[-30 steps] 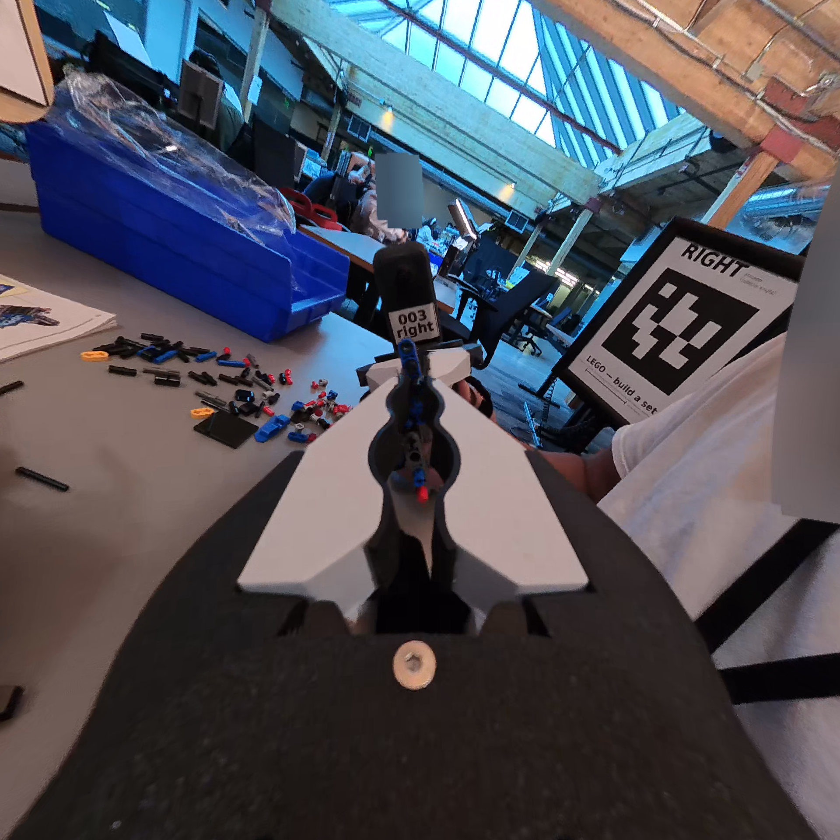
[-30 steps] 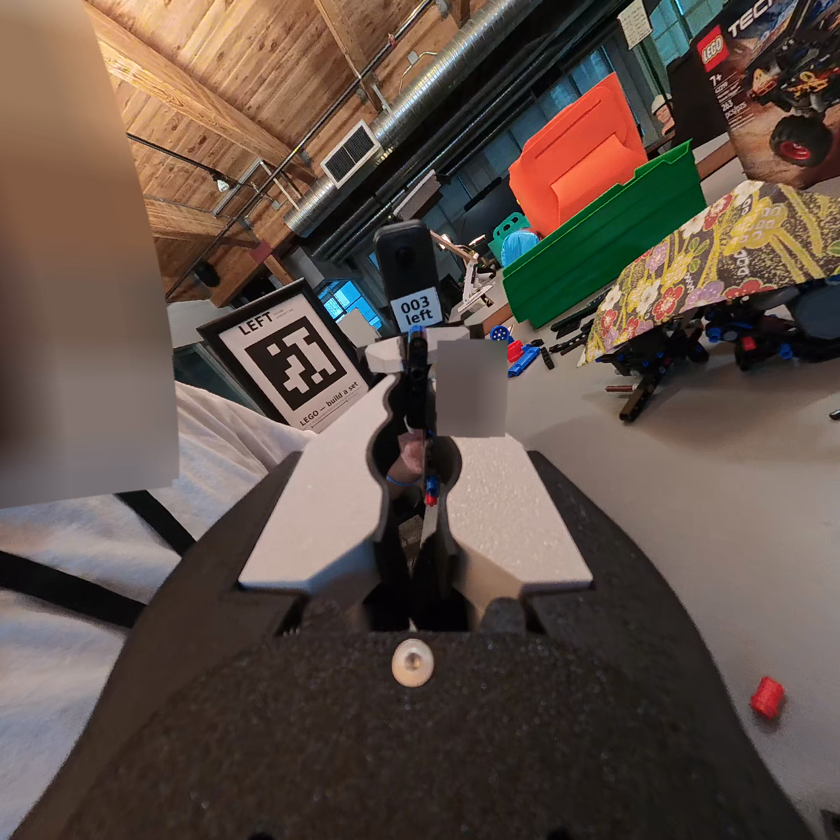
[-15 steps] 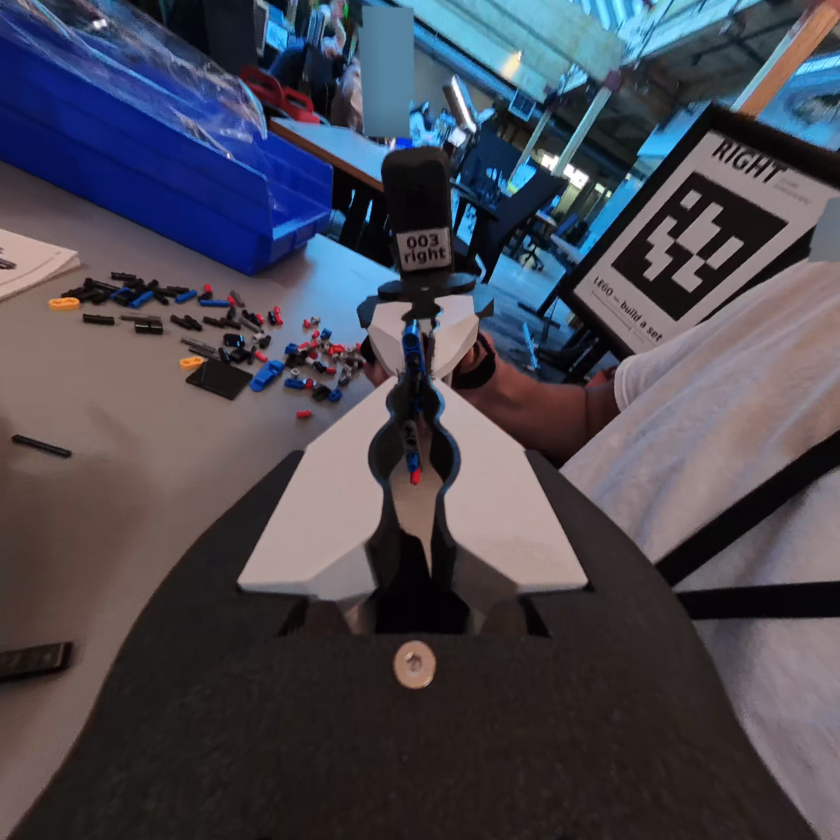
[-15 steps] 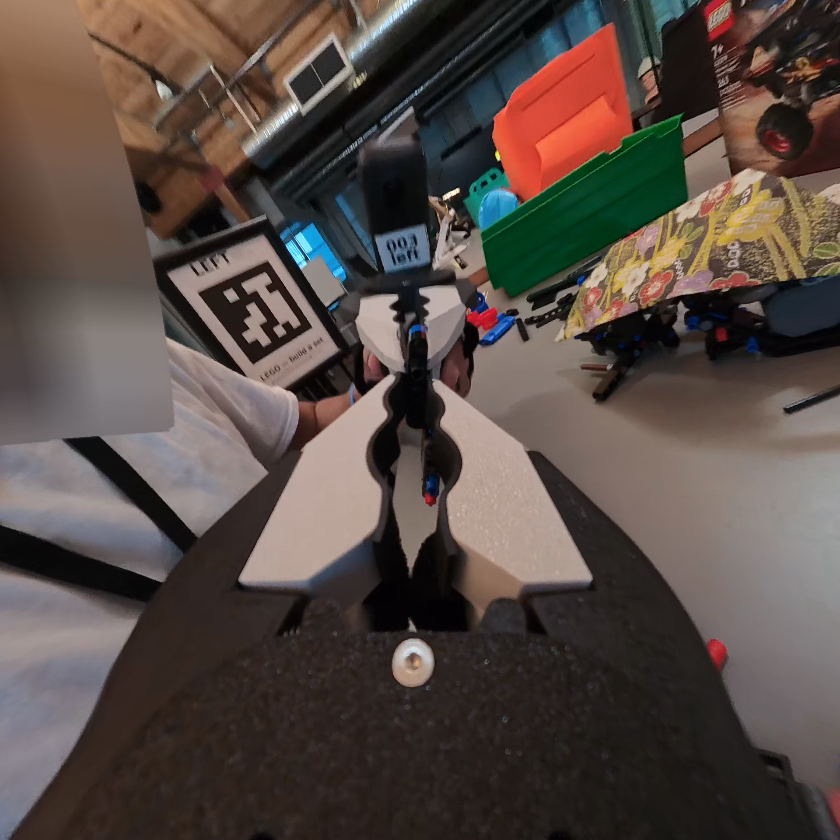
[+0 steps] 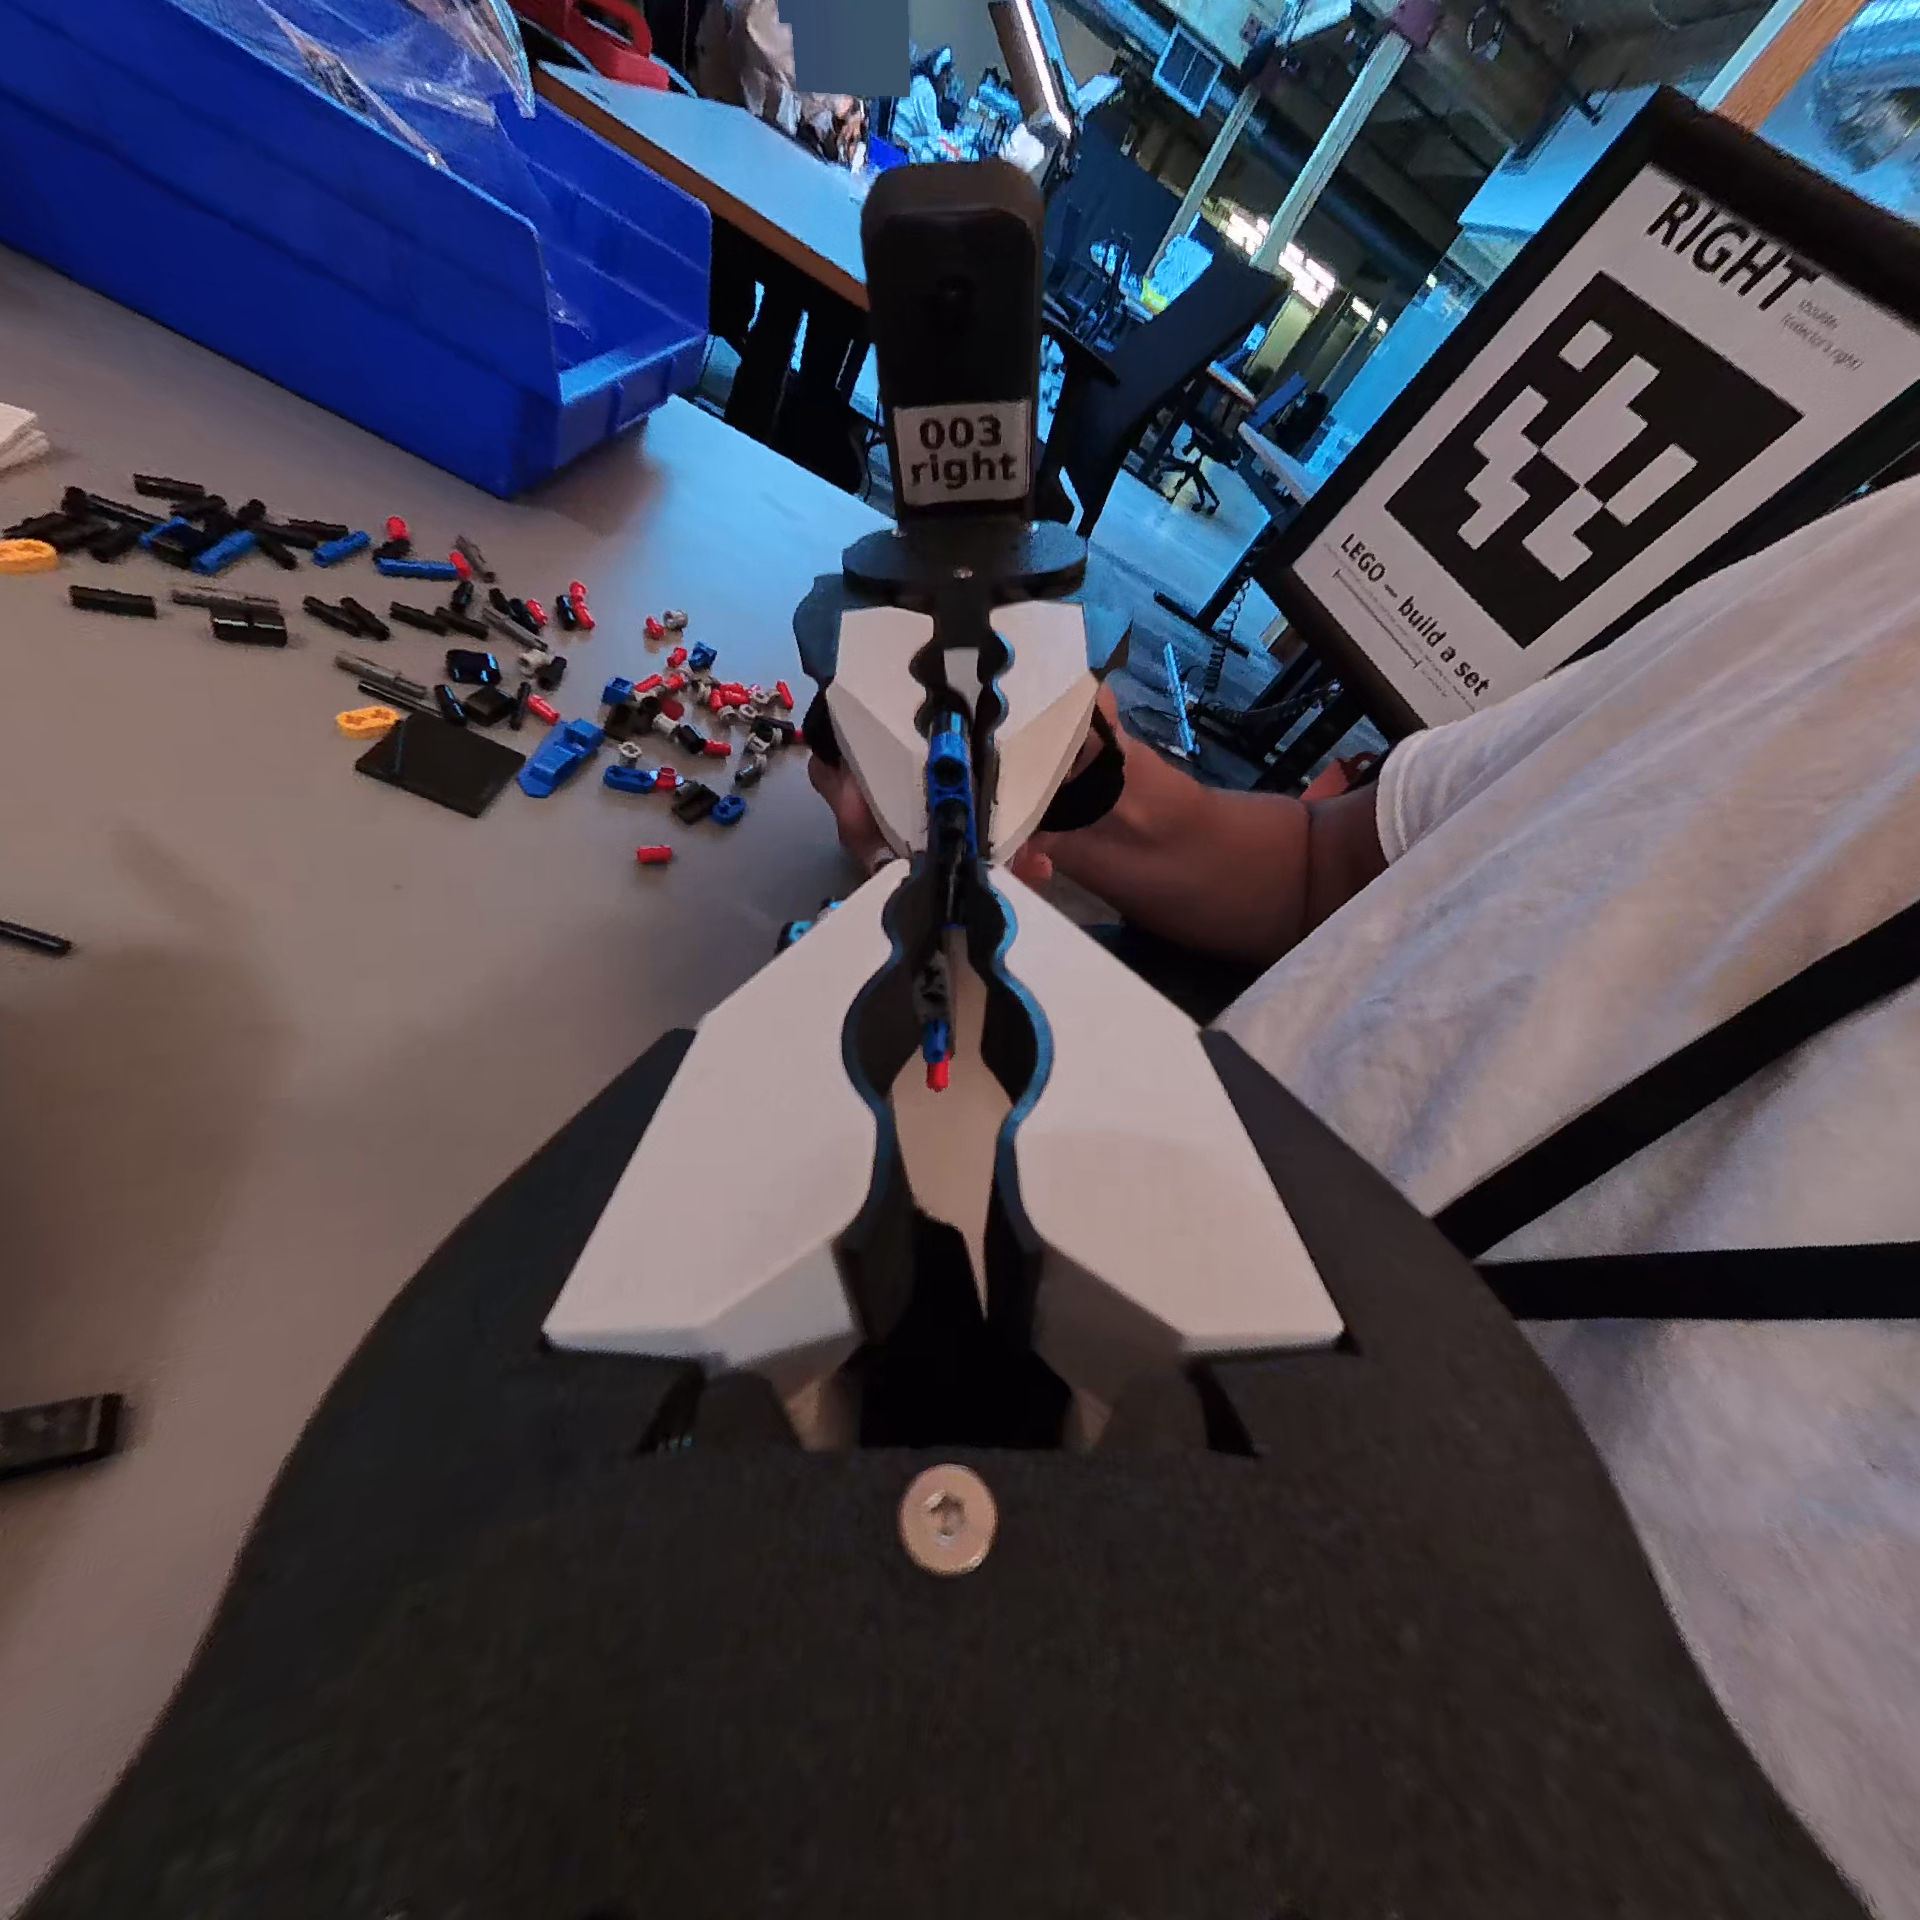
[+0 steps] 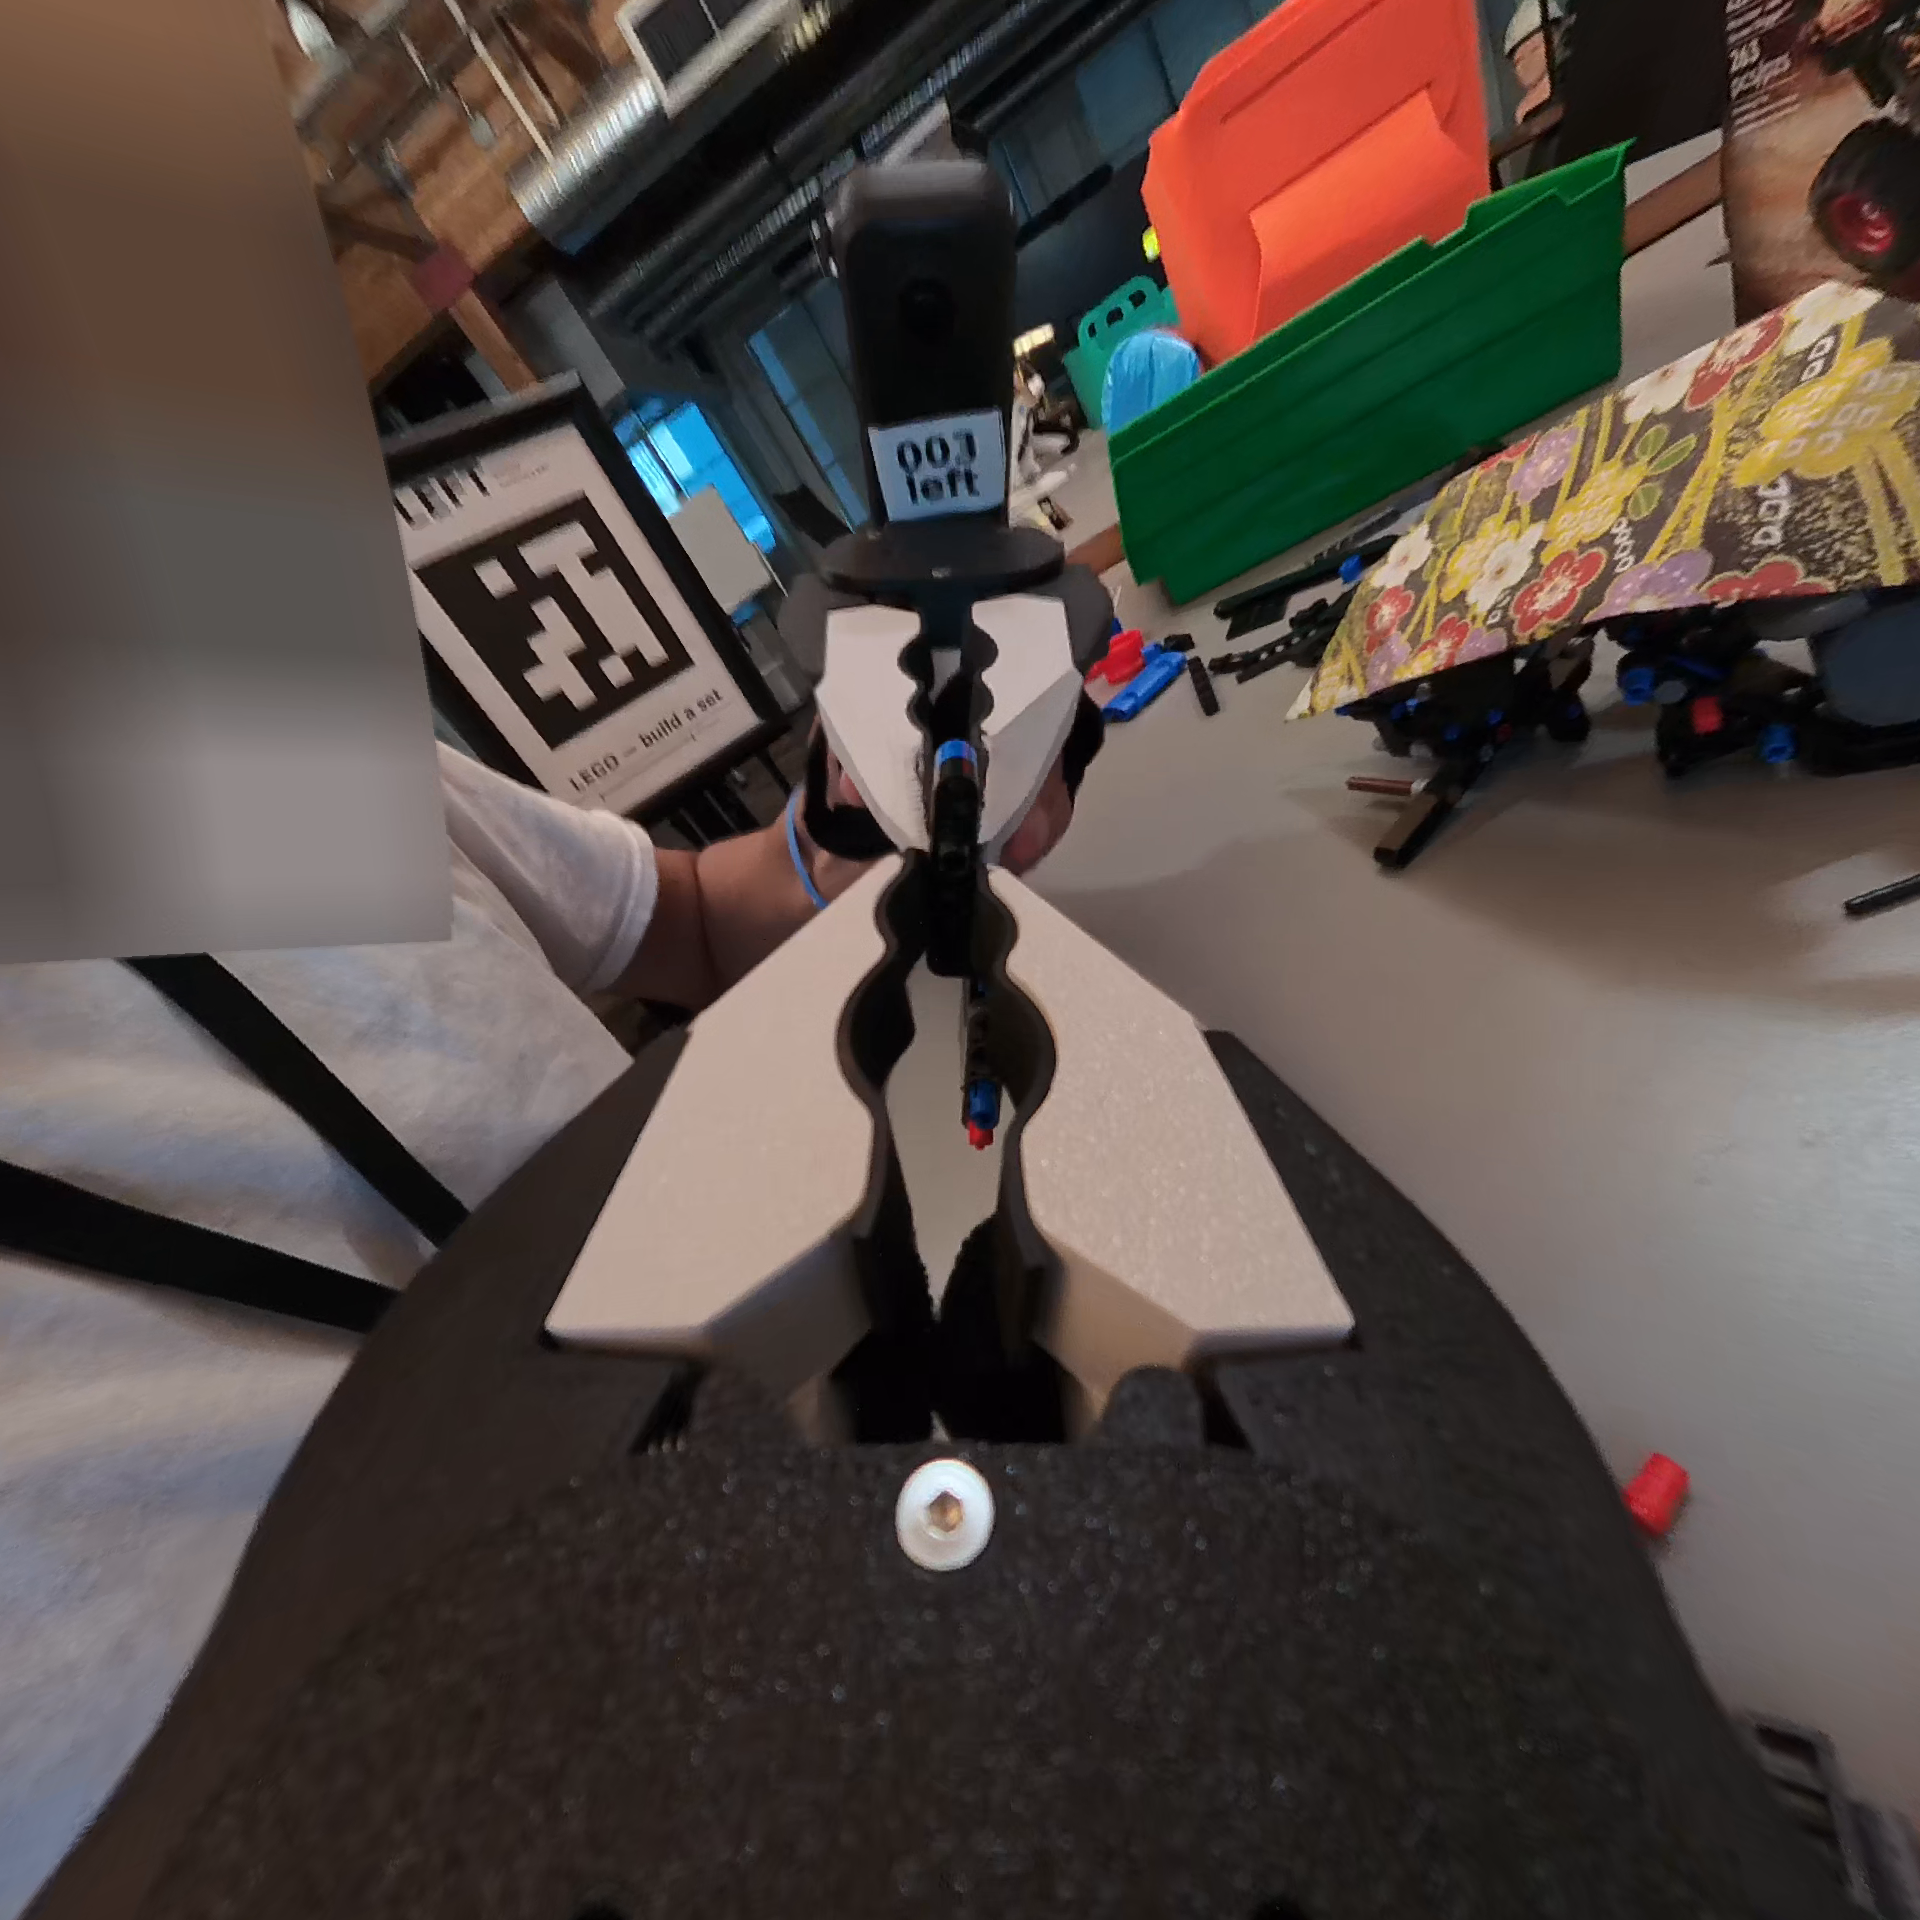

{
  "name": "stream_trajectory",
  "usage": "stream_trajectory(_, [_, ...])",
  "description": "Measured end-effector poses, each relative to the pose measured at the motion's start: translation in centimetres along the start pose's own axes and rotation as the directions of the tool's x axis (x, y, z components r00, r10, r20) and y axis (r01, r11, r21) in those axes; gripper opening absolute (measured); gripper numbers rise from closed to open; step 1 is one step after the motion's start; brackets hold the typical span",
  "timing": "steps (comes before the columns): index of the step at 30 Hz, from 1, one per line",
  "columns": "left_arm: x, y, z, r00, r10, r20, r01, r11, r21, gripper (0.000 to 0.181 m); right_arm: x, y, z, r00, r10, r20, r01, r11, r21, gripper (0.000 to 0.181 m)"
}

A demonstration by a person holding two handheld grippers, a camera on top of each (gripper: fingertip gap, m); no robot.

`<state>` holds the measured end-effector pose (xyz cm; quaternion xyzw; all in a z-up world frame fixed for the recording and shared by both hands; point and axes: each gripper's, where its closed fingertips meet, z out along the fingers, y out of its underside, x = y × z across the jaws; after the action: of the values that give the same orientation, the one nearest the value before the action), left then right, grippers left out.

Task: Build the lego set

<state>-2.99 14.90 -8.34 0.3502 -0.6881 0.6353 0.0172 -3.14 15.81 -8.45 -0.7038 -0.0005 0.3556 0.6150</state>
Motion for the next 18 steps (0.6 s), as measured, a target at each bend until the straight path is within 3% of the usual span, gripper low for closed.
stream_trajectory(5, [-0.2, 0.8, -0.3, 1.0, 0.016, 0.012, -0.015, 0.995, -0.094, 0.002, 0.3, 0.9, 0.1, 0.997, -0.064, -0.037, 0.061, 0.996, -0.064, 0.006])
stream_trajectory(8, [-0.3, 1.1, -1.0, 0.99, 0.129, 0.058, -0.121, 0.983, -0.138, 0.003, 0.5, 1.2, 0.4, 0.995, -0.081, -0.056, 0.076, 0.993, -0.086, 0.006])
stream_trajectory(11, [-3.2, 3.1, -3.8, 0.926, 0.291, 0.24, -0.214, 0.929, -0.3, 0.003, 1.7, 0.9, 0.1, 0.989, -0.074, -0.126, 0.066, 0.996, -0.066, 0.006])
stream_trajectory(14, [-4.5, 7.6, -8.8, 0.86, 0.42, 0.289, -0.195, 0.795, -0.575, 0.003, 1.6, 0.5, -0.2, 0.987, -0.085, -0.139, 0.08, 0.996, -0.04, 0.006])
stream_trajectory(18, [-5.1, 12.3, -18.6, 0.807, 0.502, 0.313, 0.026, 0.499, -0.866, 0.003, 1.5, 0.9, 0.0, 0.973, -0.158, -0.169, 0.148, 0.987, -0.07, 0.006])
